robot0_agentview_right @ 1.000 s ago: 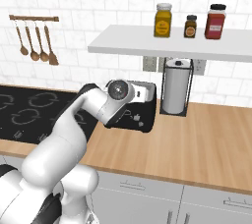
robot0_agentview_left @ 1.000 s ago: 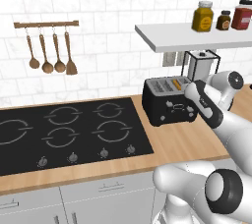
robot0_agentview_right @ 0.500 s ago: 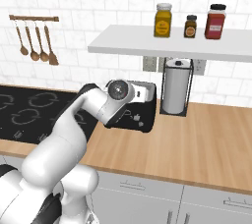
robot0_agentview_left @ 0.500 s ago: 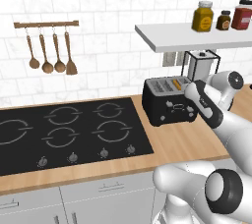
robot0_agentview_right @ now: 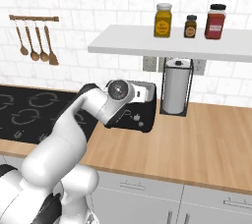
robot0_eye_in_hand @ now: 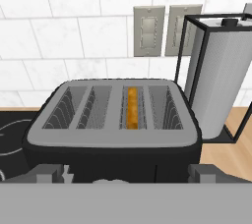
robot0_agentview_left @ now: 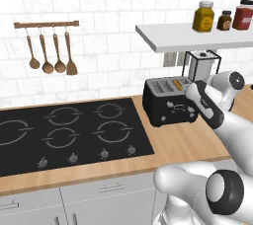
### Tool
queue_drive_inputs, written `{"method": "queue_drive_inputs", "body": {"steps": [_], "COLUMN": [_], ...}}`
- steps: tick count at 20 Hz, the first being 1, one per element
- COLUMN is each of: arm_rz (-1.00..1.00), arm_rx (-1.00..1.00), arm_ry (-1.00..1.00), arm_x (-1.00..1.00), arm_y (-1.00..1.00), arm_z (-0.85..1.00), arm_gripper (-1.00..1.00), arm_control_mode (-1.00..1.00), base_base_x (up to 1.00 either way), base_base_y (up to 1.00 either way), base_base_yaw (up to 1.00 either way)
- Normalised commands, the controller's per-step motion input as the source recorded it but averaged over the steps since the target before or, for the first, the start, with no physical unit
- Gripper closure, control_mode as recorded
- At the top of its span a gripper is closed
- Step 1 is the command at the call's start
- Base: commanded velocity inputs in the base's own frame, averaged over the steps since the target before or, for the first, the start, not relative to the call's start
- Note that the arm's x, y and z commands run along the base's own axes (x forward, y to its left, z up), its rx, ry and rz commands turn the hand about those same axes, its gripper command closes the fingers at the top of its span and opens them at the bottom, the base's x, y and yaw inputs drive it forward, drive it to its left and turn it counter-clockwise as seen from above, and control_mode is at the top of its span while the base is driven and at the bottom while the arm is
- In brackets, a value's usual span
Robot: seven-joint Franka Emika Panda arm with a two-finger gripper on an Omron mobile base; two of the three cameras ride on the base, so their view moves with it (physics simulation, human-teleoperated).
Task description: Start the toaster. Once the lever pops up, take the bread to the plate on the dining counter.
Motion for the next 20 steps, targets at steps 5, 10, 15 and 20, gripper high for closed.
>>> {"method": "queue_drive_inputs", "body": {"steps": [5, 10, 15, 20], "arm_rz": [0.0, 0.0, 0.0, 0.0], "arm_rx": [0.0, 0.0, 0.0, 0.0], "arm_ry": [0.0, 0.0, 0.0, 0.0], "arm_x": [0.0, 0.0, 0.0, 0.0], "arm_y": [0.0, 0.0, 0.0, 0.0], "arm_z": [0.0, 0.0, 0.0, 0.0], "arm_gripper": [-1.0, -1.0, -1.0, -1.0], "arm_control_mode": [-1.0, -1.0, -1.0, -1.0], "base_base_x": [0.0, 0.0, 0.0, 0.0], "base_base_y": [0.0, 0.0, 0.0, 0.0], "base_base_yaw": [0.0, 0.0, 0.0, 0.0]}}
